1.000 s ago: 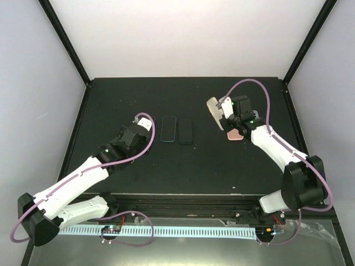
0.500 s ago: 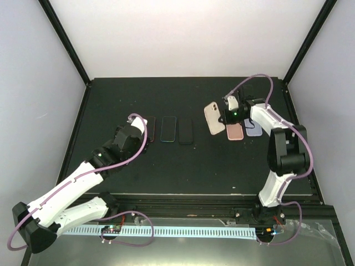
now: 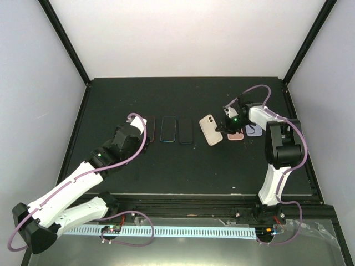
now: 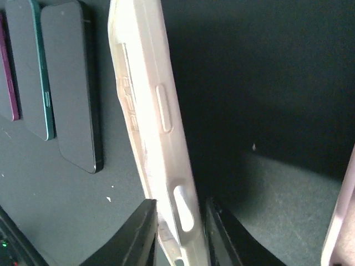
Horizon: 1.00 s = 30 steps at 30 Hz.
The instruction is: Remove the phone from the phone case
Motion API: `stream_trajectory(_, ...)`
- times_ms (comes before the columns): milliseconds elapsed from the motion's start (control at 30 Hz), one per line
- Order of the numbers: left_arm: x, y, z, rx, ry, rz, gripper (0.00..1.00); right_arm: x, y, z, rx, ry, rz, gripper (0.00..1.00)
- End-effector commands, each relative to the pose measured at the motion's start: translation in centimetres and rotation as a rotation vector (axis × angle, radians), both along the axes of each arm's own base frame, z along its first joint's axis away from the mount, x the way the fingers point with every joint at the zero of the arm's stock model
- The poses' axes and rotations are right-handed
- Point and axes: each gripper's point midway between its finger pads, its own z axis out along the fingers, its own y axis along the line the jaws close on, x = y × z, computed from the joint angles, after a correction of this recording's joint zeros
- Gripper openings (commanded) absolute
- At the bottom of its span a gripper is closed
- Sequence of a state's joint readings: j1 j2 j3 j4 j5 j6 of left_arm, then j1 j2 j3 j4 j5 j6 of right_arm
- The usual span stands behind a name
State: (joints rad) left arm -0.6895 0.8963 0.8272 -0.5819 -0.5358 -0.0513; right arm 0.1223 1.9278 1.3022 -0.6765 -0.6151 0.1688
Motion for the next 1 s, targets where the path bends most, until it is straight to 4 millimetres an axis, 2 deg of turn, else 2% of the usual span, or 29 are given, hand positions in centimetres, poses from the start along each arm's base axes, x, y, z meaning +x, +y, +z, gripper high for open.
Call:
stream_trajectory(0, 0.1, 0.1, 0.8, -0.017, -0.028, -0.008, 0.86, -0.8, 0.0, -0.6, 0.024, 0.039, -0.013, 0.28)
stream_trajectory(167, 0.1, 0.2, 0.7, -0.015, -0.022, -0.003, 0.86, -0.6, -1.0, 0.7, -0.039, -0.032, 0.014, 0.41)
stream_trajectory(267, 0.1, 0.3, 0.8, -0.015, -0.026, 0.005, 0.86, 0.0, -2.4, 2.4, -0.122, -0.128, 0.006, 0.56)
stream_trajectory(367, 0.1, 0.4, 0.8, -0.016, -0.027, 0.009, 0.86, 0.0, -3.2, 4.7, -0.151, -0.225, 0.010, 0.58)
stream_trajectory(633, 0.5, 1.2, 0.9, -0.048, -0.030, 0.056, 0.88, -1.6, -3.3, 14.4, -0.135, -0.566, 0.035, 0.60)
stream_trajectory(800, 0.6, 1.6, 1.0, -0.048, -0.038, 0.074, 0.89, -3.3, -4.8, 19.6, -0.196, -0.784, -0.033, 0.65)
stream_trajectory(900, 0.6, 1.9, 1.2, -0.053, -0.046, 0.090, 0.90, -4.6, -5.4, 22.8, -0.194, -0.906, -0.089, 0.75)
stream_trajectory(967, 0.6, 2.3, 1.3, -0.057, -0.052, 0.116, 0.96, -5.5, -5.5, 24.6, -0.171, -0.981, -0.118, 0.83)
